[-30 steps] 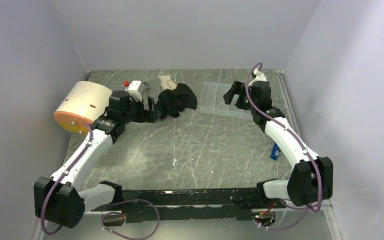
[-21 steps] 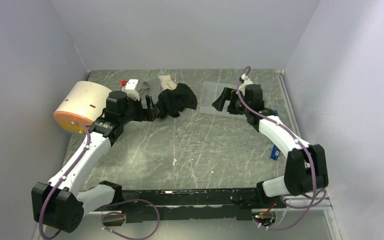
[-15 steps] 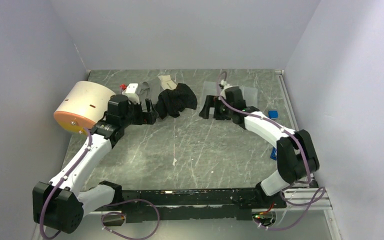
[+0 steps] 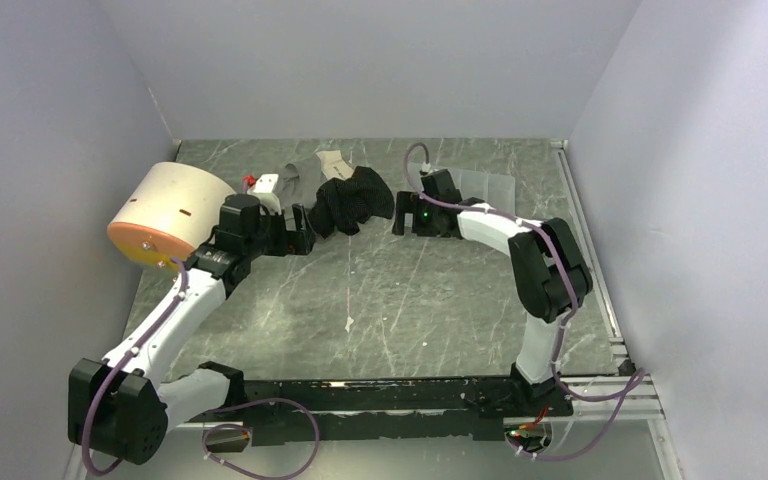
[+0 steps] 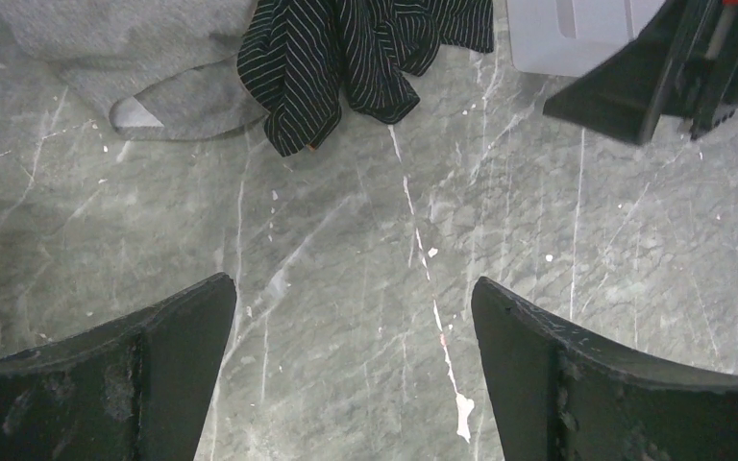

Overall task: Roll the underwear
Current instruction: Pick up the underwear.

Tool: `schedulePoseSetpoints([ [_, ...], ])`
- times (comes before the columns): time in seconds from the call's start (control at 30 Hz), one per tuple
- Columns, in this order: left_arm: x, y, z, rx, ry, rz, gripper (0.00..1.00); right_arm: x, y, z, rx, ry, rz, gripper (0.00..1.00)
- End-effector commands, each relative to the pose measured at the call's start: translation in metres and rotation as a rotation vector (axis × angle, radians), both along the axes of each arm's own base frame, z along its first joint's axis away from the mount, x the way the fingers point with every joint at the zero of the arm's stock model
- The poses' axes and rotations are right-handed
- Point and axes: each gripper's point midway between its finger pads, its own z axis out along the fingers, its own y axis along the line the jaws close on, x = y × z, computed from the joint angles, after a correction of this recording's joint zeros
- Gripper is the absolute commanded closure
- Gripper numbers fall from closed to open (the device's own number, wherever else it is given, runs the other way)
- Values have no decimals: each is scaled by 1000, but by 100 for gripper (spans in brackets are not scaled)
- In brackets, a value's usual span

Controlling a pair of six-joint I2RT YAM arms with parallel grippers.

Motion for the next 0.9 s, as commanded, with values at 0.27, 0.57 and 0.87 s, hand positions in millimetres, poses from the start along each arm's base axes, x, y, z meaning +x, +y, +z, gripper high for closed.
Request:
schedulePoseSetpoints([
  [0.27, -6, 22, -5, 17, 24, 147, 12, 23, 67, 56, 154, -132, 147, 9],
  [0.57, -20, 46, 3, 20, -11, 273, 18, 43, 139, 63, 160, -205, 227, 20],
  [0.87, -34, 50, 11, 13, -45, 268, 16, 78, 193, 73, 130, -274, 307, 32],
])
